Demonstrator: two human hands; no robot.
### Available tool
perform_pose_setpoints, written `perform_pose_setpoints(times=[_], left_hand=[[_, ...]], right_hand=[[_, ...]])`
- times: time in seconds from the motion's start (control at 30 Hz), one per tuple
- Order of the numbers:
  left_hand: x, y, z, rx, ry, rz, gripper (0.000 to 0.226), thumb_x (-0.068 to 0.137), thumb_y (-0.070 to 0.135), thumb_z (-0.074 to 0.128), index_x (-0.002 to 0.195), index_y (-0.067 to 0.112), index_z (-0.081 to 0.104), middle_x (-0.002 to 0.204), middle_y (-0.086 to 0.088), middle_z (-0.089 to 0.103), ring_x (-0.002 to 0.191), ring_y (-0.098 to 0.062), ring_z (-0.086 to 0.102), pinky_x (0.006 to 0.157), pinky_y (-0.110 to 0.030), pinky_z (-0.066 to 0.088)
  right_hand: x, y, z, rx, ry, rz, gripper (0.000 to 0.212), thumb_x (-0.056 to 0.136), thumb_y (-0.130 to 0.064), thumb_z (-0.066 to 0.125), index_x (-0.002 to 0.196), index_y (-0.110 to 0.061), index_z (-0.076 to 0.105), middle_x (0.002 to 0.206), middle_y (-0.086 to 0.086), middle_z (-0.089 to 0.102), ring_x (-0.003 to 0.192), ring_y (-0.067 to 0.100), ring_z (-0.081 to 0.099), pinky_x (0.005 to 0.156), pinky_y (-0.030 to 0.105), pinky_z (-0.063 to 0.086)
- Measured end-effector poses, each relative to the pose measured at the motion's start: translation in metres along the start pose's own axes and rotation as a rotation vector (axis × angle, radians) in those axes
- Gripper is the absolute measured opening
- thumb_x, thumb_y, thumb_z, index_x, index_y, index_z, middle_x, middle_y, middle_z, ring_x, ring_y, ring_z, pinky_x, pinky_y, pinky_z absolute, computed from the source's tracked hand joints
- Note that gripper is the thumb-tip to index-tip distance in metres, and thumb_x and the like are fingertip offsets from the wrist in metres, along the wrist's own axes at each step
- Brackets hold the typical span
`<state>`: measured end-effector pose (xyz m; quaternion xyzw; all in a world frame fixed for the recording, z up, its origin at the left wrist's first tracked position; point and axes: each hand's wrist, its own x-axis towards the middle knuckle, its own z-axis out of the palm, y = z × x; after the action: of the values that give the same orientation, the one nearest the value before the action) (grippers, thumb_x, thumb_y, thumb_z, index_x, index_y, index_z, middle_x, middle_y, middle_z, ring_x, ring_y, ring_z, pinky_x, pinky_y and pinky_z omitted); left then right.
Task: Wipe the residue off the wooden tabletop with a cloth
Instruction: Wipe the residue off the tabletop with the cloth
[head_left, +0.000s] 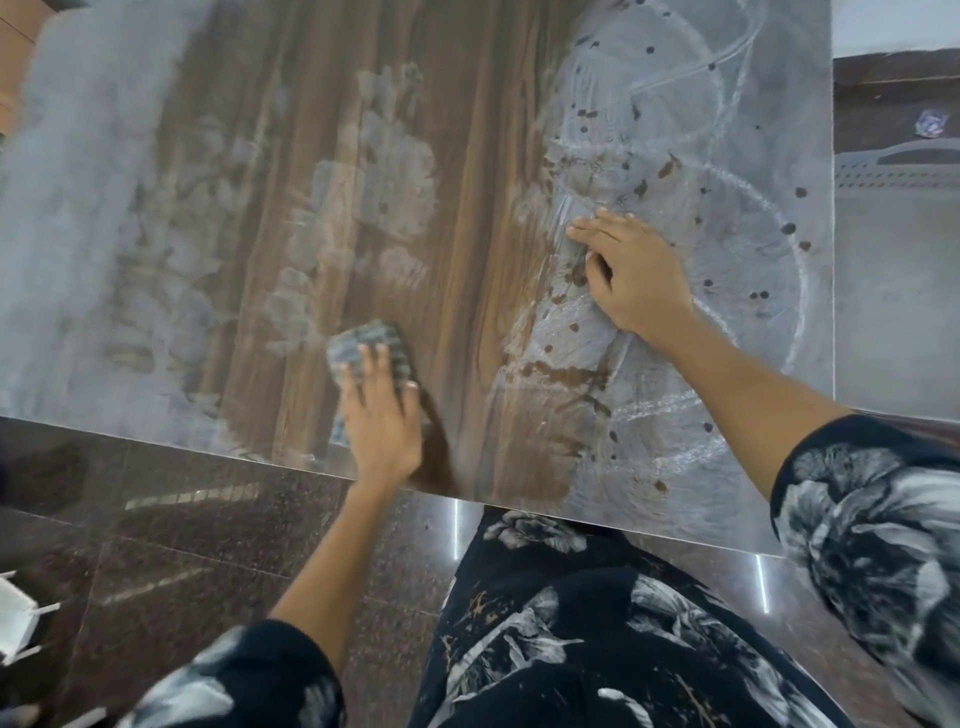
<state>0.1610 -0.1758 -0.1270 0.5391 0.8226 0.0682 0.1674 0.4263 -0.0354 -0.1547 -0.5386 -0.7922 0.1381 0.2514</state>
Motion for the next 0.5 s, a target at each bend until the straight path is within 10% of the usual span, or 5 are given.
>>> perform_pose_setpoints(times=[0.3, 0.5], left_hand=[[-0.081, -0.004, 0.02, 0.263, -0.288, 0.796, 0.052, 0.097, 0.044, 0.026, 0.145, 0.029, 0.012, 0.152, 0.01, 0.015, 0.142, -0.008, -0.007, 0.116, -0.037, 0.004], [-0.029, -0.041, -0.011, 0.039, -0.182, 0.254, 0.055, 0.094, 0.042, 0.03, 0.146, 0.03, 0.015, 0.153, 0.014, 0.003, 0.141, -0.012, -0.007, 0.112, -0.049, 0.014]], right_hand=[[0.001, 0.0, 0.001, 0.004, -0.02, 0.011, 0.037, 0.092, -0.015, 0.039, 0.123, -0.011, 0.06, 0.13, 0.001, 0.058, 0.129, 0.02, 0.045, 0.112, 0.039, 0.03], [0.0, 0.001, 0.002, 0.014, 0.022, 0.021, 0.035, 0.092, -0.016, 0.041, 0.12, -0.012, 0.061, 0.127, 0.001, 0.06, 0.126, 0.02, 0.049, 0.11, 0.039, 0.033]])
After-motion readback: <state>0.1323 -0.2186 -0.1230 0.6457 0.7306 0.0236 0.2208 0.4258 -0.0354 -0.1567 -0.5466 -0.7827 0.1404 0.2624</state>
